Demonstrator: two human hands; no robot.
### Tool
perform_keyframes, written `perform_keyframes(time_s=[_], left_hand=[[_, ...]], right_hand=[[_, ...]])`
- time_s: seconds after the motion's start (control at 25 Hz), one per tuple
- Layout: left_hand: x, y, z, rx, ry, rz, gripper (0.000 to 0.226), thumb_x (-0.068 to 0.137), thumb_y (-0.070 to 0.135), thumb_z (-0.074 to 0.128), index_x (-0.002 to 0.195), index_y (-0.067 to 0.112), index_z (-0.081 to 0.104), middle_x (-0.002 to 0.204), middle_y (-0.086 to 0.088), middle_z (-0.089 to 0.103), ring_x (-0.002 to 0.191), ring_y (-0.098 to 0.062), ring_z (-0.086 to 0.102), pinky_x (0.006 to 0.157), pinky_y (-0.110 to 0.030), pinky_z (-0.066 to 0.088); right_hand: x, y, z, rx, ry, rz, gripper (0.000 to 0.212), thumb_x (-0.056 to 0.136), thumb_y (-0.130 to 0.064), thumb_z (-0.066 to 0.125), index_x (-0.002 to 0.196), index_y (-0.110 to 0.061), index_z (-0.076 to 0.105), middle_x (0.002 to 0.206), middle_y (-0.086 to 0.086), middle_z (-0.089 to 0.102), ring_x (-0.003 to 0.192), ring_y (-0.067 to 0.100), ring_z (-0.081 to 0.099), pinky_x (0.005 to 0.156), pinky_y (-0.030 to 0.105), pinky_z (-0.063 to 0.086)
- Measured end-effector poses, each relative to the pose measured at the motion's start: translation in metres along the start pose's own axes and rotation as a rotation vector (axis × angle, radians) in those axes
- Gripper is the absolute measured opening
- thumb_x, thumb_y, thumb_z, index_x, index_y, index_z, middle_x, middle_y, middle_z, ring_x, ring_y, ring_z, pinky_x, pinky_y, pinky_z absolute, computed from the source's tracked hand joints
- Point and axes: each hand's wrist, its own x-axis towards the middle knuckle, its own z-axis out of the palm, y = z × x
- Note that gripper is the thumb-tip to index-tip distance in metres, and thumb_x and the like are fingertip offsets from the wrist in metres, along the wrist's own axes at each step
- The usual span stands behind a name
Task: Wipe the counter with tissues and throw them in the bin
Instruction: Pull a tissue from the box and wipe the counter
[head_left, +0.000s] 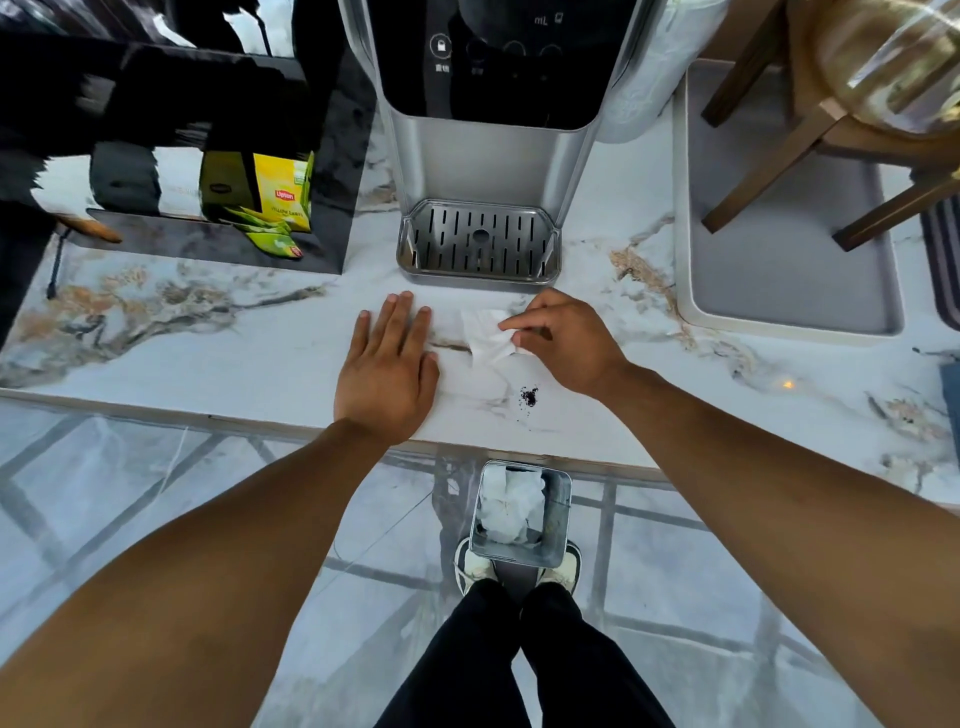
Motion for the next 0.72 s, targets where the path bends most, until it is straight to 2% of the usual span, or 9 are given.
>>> perform_keyframes(time_s=[0.2,0.32,0.52,0.72], left_hand=[[0.001,0.0,0.003,0.088,-0.047,0.01,0.064,0.101,0.04,0.016,0.157,0.009,0.013,0.167,-0.015,0.007,0.155,-0.027,-0.001,0.126,-0.049,0.007],[0.006,-0.002,0.003,0.108,-0.056,0.049,0.066,0.1,0.039,0.014,0.156,0.004,0.01,0.166,-0.019,0.005,0.155,-0.03,-0.001,0.126,-0.047,0.008],[0.01,-0.004,0.004,0.07,-0.058,0.096,0.066,0.1,0.037,0.02,0.155,0.001,0.014,0.165,-0.021,0.007,0.155,-0.03,0.002,0.126,-0.045,0.009],[0.011,-0.006,0.002,0.024,-0.055,0.078,0.065,0.1,0.037,0.026,0.155,0.004,0.018,0.166,-0.018,0.009,0.155,-0.027,0.004,0.127,-0.042,0.008]], right_hand=[[-0.002,-0.006,0.005,0.068,0.027,0.026,0.022,0.088,-0.007,0.068,0.104,-0.016,0.078,0.089,0.001,0.06,0.07,0.007,0.053,0.073,0.018,0.043],[-0.01,-0.006,0.006,0.12,0.02,0.053,0.02,0.086,-0.006,0.068,0.1,-0.017,0.078,0.087,0.0,0.059,0.071,0.009,0.054,0.075,0.022,0.046],[-0.032,-0.004,0.011,0.154,0.018,0.085,0.02,0.084,-0.004,0.069,0.094,-0.018,0.079,0.083,-0.006,0.058,0.068,0.002,0.053,0.07,0.015,0.04],[-0.06,0.0,0.014,0.2,0.027,0.139,0.02,0.085,-0.006,0.071,0.097,-0.019,0.079,0.083,-0.006,0.058,0.065,0.003,0.053,0.067,0.009,0.039]])
